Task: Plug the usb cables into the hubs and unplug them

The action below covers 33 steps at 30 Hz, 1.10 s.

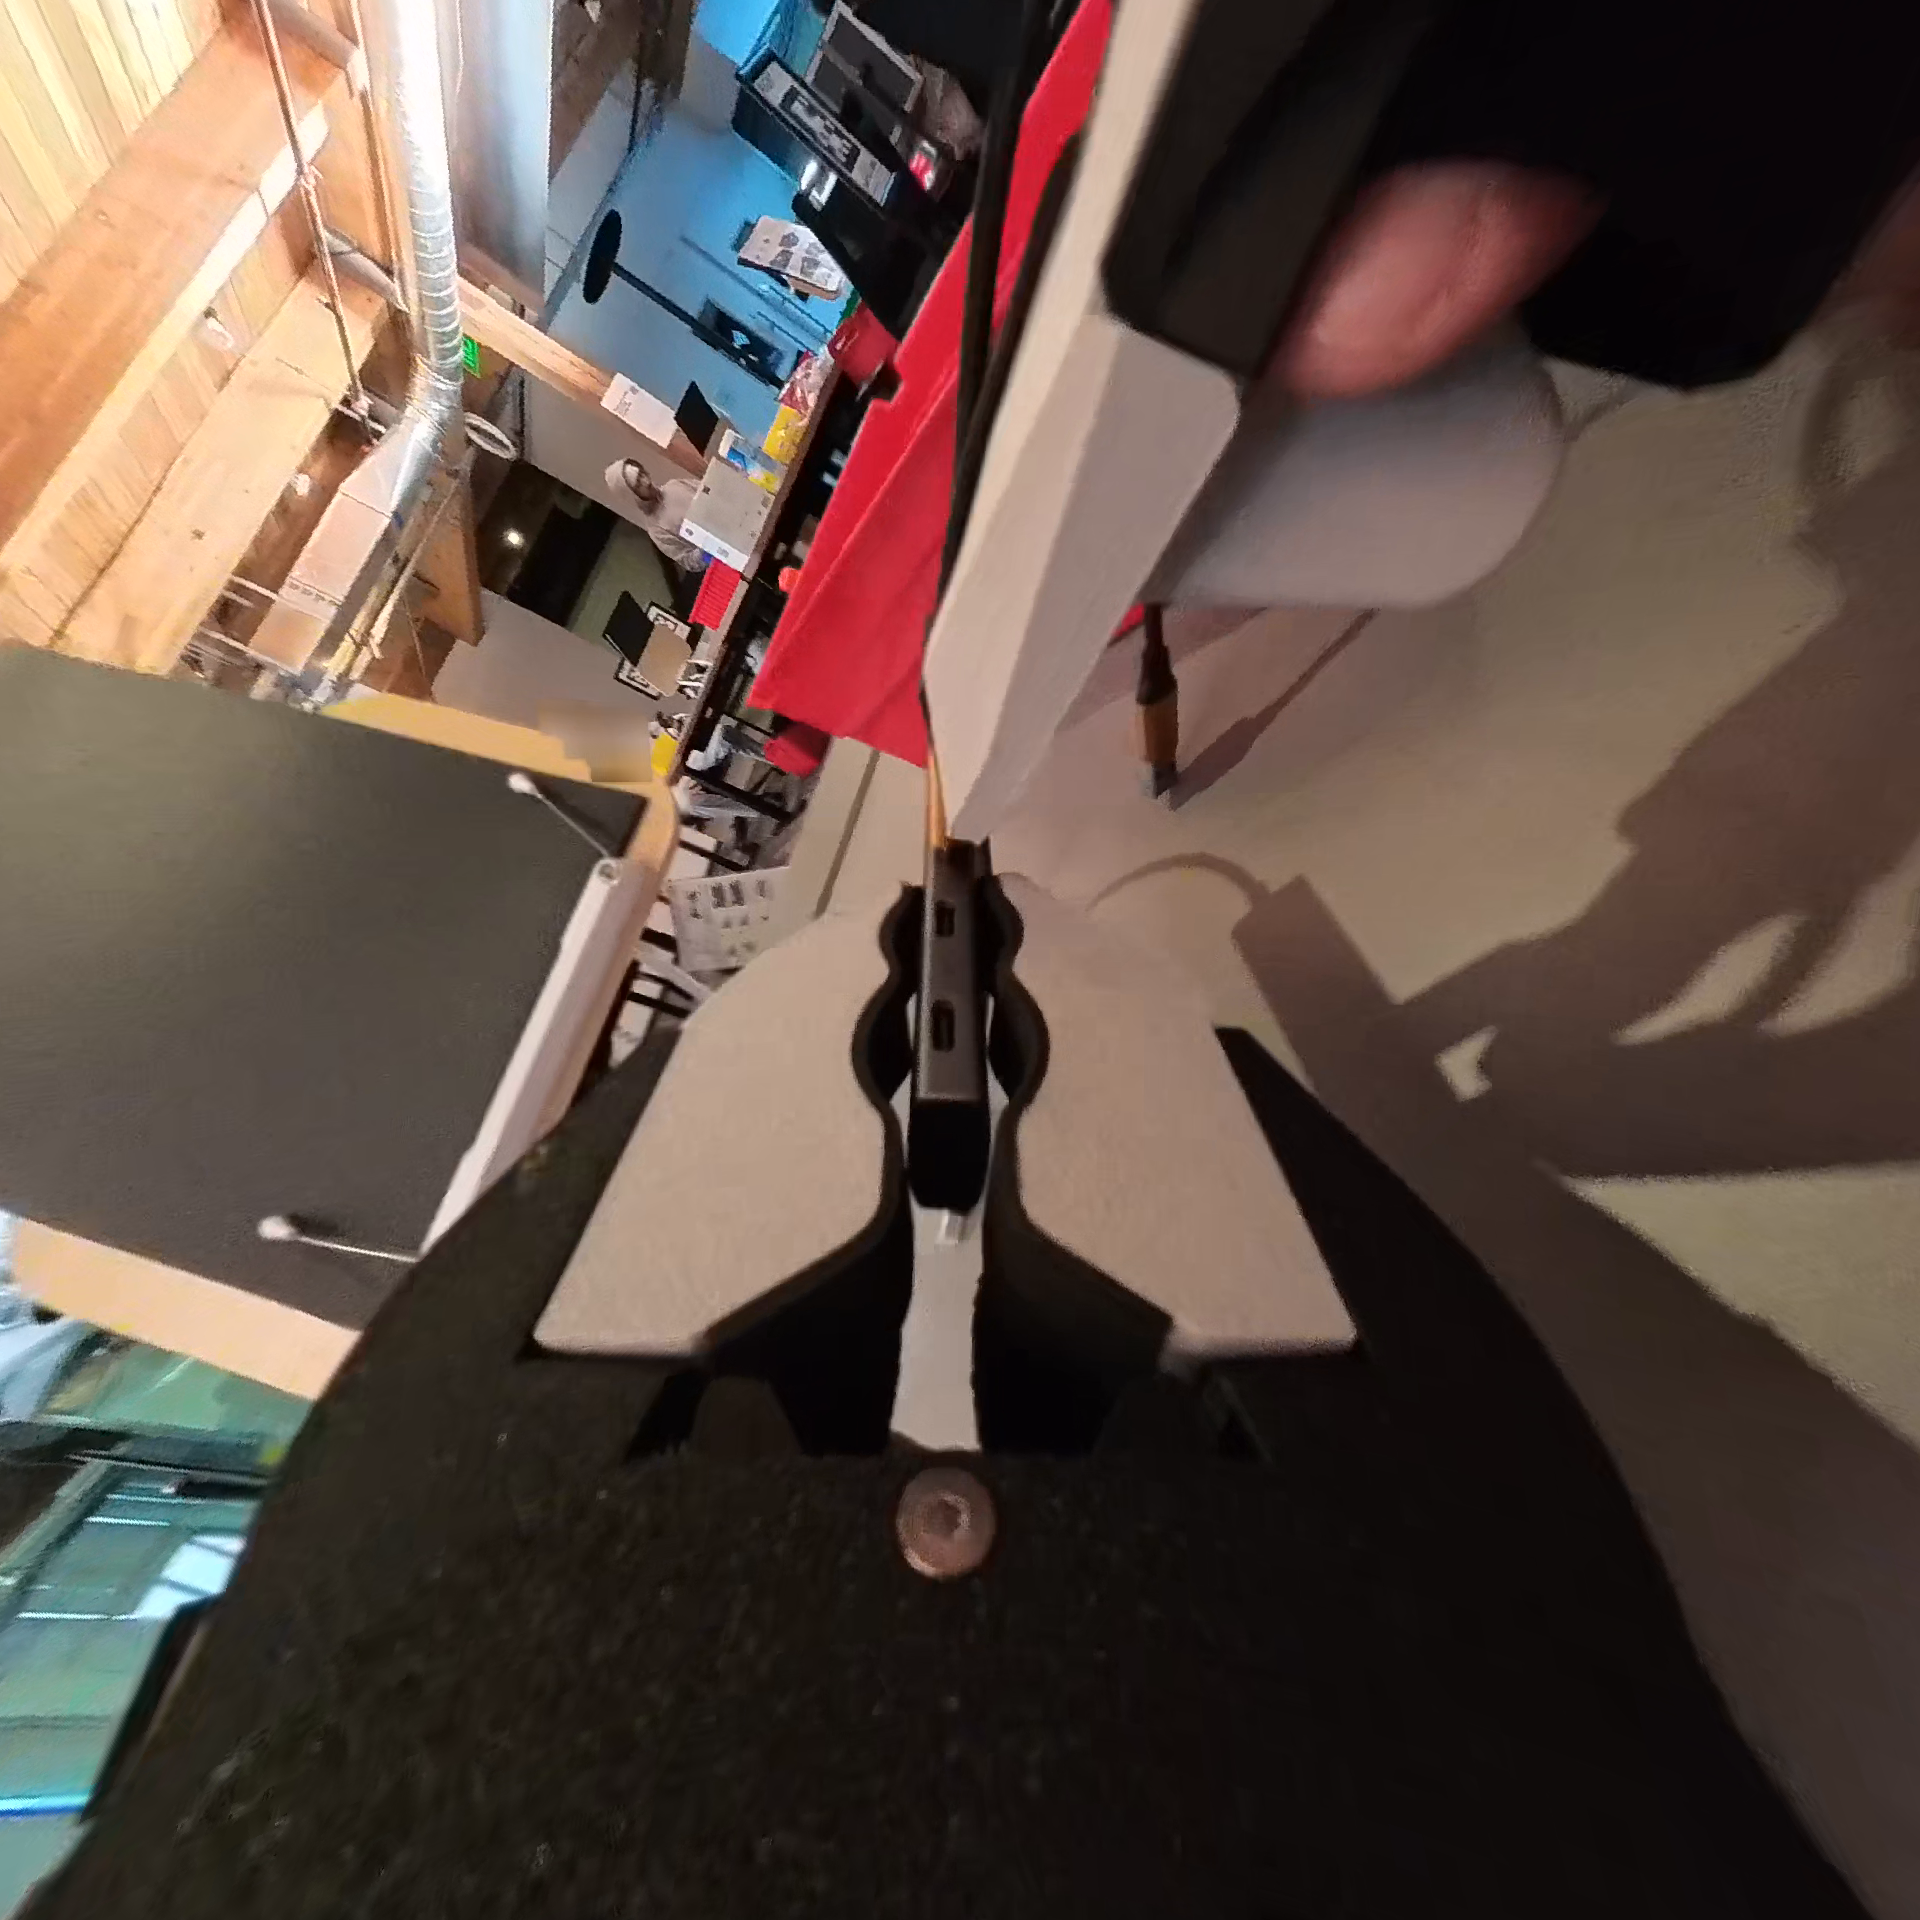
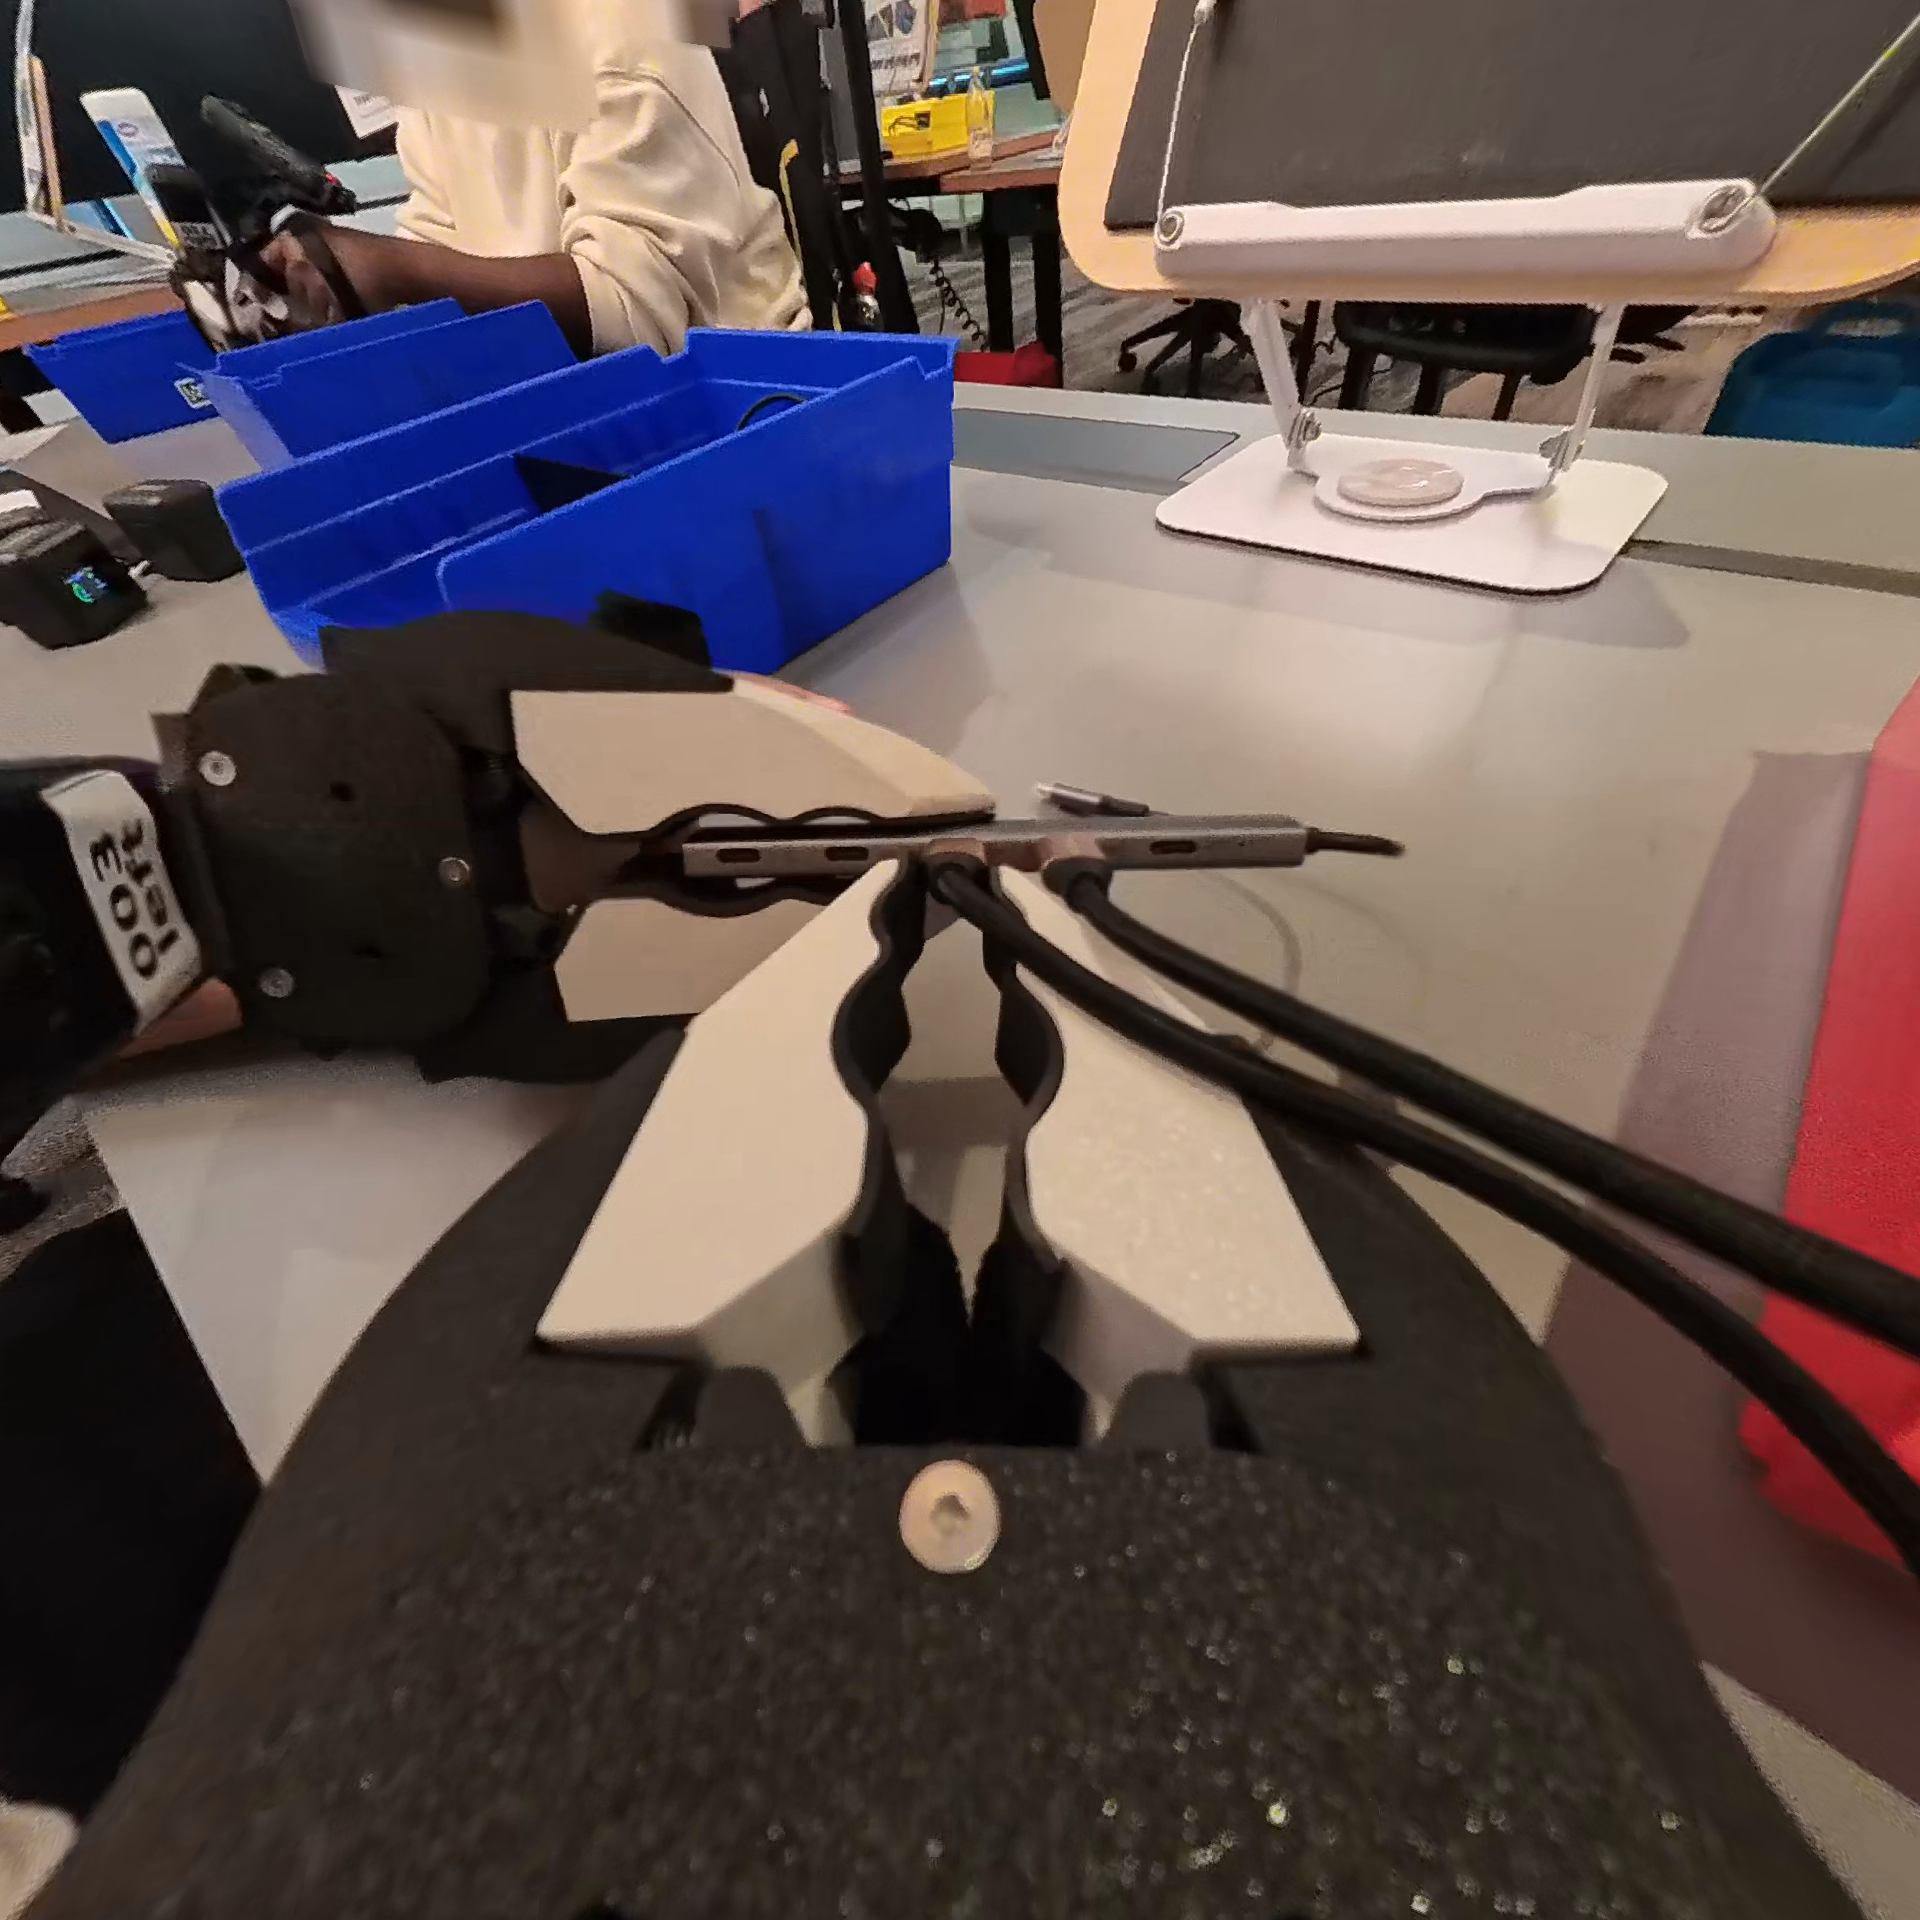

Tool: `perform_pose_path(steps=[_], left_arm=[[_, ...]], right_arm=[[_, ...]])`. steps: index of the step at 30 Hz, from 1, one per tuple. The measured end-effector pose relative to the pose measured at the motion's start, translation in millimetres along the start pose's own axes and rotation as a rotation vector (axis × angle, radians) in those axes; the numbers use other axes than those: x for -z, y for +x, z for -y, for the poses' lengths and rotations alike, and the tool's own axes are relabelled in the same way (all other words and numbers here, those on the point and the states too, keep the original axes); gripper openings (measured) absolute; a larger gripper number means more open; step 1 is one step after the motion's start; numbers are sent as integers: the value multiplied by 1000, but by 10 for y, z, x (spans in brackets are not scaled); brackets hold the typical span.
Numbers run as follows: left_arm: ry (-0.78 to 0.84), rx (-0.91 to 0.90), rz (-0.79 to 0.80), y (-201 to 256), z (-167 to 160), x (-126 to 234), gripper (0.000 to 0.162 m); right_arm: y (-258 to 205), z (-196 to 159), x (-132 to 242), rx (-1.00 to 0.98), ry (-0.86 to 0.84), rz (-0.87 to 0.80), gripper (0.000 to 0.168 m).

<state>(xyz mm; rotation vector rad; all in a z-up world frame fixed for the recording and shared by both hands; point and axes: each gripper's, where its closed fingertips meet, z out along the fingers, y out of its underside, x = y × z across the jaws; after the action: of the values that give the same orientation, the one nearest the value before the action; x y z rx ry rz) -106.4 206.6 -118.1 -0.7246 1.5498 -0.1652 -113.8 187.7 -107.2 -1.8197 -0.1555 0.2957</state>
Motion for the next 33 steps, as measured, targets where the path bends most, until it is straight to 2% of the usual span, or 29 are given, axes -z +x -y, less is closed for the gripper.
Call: perform_pose_path(steps=[5,6,7,8,9,10,11,12,13,15,20,33], left_arm=[[-16,-98,33,10,-31,12,11],[-93,-90,39,-29,-187,-20,9],[-217,-71,33,-86,-502,-57,10],[-262,-18,30,-167,-725,-54,10],[-217,17,79,-309,-669,-12,10],[-136,10,129,-379,-417,19,10],[-93,-3,118,-273,-214,-6,10],[-108,-24,65,-82,-158,-75,10],[-134,-57,35,33,-169,-126,10],[-112,-30,63,-33,-132,-117,10],[-104,-8,66,-52,-139,-60,10],[-76,40,58,-50,-33,-17,10]], right_arm=[[-21,-44,34,-7,-15,23,5],[21,82,113,-9,64,0,0],[114,195,227,-2,102,-37,0],[220,296,347,12,142,-78,0],[265,305,412,9,136,-86,0],[255,243,406,-19,100,-58,0],[217,152,352,-40,52,-9,0],[190,84,292,-54,24,29,0],[138,1,224,-81,-20,74,1],[40,-149,111,-146,-93,137,12],[4,-73,-25,-54,-26,96,26],[0,135,-79,-26,112,41,20]])
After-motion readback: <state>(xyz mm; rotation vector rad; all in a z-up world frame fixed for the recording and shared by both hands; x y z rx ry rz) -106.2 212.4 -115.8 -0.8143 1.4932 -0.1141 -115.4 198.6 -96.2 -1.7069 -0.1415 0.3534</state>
